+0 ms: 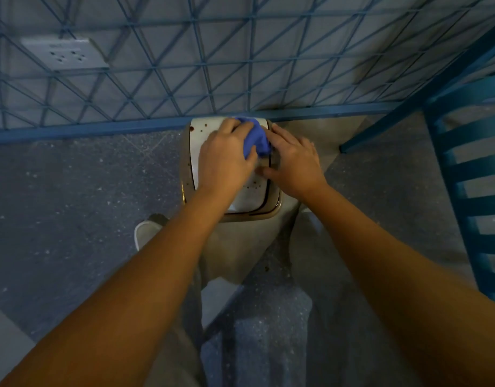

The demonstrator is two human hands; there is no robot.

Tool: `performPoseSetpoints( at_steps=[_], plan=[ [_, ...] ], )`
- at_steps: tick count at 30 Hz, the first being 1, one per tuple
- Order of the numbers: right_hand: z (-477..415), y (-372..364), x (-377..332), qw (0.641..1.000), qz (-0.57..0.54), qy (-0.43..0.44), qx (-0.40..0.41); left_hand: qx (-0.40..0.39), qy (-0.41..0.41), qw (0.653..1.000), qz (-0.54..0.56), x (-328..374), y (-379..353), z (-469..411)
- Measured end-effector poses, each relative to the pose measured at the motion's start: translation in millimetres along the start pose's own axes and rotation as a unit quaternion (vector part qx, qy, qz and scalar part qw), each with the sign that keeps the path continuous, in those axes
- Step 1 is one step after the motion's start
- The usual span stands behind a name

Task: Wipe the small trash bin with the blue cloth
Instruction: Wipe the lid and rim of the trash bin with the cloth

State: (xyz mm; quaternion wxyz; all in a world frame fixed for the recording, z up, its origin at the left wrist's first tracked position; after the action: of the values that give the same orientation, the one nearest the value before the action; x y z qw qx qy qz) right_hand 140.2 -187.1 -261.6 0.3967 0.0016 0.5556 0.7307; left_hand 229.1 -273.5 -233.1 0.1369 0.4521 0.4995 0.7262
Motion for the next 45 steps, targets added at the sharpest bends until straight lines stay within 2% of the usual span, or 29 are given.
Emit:
performPoseSetpoints(
  at_steps=[4,10,16,24,30,36,38,43,45],
  plan=[
    [-0.4,0.2,0.9,1.000,0.004,-0.002,0.005,-0.009,-0.028,0.999,-0.013,1.2,-2.6,3.9],
    [2.0,1.8,-0.1,1.000,0.002,-0.005,-0.017,0.035,0.065,0.997,0.017,-26.2,21.9,0.9],
    [-1.4,-0.5,1.7,1.000,-0.005,-0.006,-0.009,-0.001,-0.013,1.000,0.007,1.1,-1.7,16.7],
    [-0.7,-0.2,0.8,1.000,-0.001,-0.011,-0.014,0.049,0.053,0.997,0.022,-19.0,14.6,16.2],
    [1.2,1.5,-1.8,1.000,-0.003,-0.014,-0.018,-0.004,-0.013,1.000,-0.009,-0.5,-4.5,36.1],
    [0.8,0.5,-0.7,0.999,0.010,-0.015,-0.028,0.049,0.079,0.995,0.040,-27.0,14.2,34.6],
    [1.4,0.9,-0.8,1.000,0.007,-0.015,-0.025,0.058,0.066,0.995,0.041,-24.7,11.0,39.3],
    [0.1,0.4,-0.2,1.000,0.004,-0.016,-0.026,0.010,-0.004,1.000,-0.013,-13.7,-8.8,51.4],
    [-0.1,0.5,-0.1,0.999,0.007,-0.017,-0.027,0.021,-0.019,0.999,-0.036,-18.0,-4.4,51.2]
  ],
)
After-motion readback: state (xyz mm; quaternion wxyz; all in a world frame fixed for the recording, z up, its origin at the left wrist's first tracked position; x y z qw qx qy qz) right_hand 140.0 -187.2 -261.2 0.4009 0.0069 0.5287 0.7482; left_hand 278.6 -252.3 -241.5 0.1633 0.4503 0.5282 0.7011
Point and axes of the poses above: each hand's wrist, its own z-axis away from the middle knuckle, its own y-axis out of the back of the hand, x = y × z, the point moved 6 cm from there along -z, towards the middle knuckle, and after that the axes turned 9 degrees about -x, right-handed, at the moved point
